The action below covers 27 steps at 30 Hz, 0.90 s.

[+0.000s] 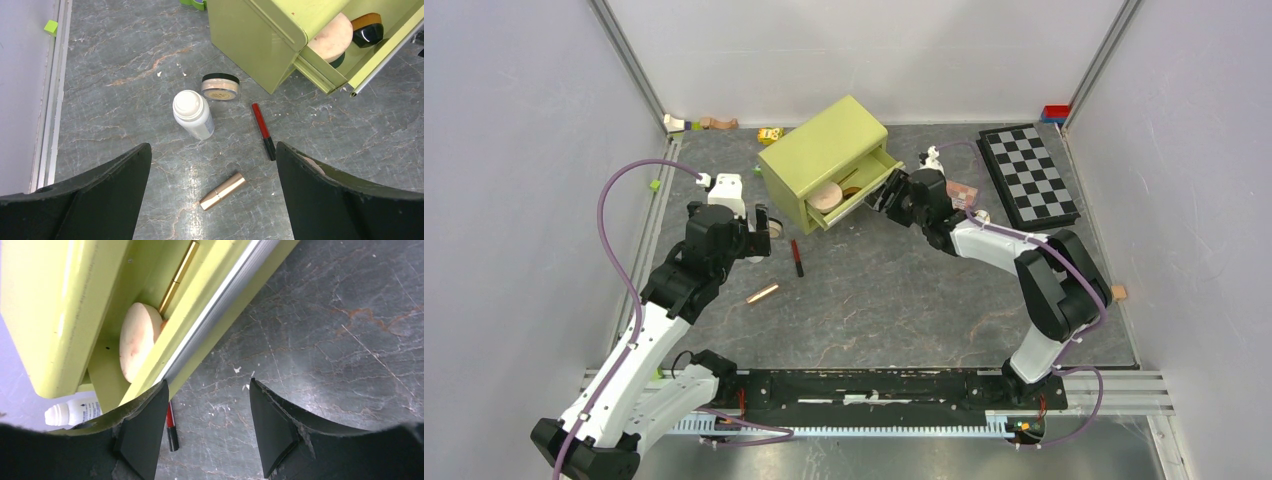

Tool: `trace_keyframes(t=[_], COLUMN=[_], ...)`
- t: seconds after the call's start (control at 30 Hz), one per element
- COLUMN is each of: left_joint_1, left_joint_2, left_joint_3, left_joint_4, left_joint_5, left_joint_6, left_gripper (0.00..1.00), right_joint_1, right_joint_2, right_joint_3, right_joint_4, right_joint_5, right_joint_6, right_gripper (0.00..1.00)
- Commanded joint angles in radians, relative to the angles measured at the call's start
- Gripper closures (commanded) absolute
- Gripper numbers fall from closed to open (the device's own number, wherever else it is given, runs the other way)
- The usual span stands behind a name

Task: Organize the makeup
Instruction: Close the drawer in the storage box.

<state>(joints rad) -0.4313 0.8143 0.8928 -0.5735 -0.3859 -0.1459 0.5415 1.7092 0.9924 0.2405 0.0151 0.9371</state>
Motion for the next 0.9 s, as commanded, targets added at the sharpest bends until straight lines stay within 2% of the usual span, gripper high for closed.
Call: trace_keyframes(t=[0.0,0.87], left_joint_1=[0.008,0.012], left_joint_2=[-0.014,-0.010], left_joint_3=[0.012,0.012], left_joint_4=[0.031,0.031], left_joint_5=[0.002,0.007], left_joint_6=[-0.021,-0.021], left_gripper=[0.00,0.00], right_joint_1=[0.002,0.002], right_joint_2=[-0.002,0.079], right_joint_3=[0.062,0.164], right_joint_4=[0.064,0.036], right_joint_5=[-0.007,-0.046], right_joint_6=[-0.007,-0.045], right_gripper=[0.33,0.33])
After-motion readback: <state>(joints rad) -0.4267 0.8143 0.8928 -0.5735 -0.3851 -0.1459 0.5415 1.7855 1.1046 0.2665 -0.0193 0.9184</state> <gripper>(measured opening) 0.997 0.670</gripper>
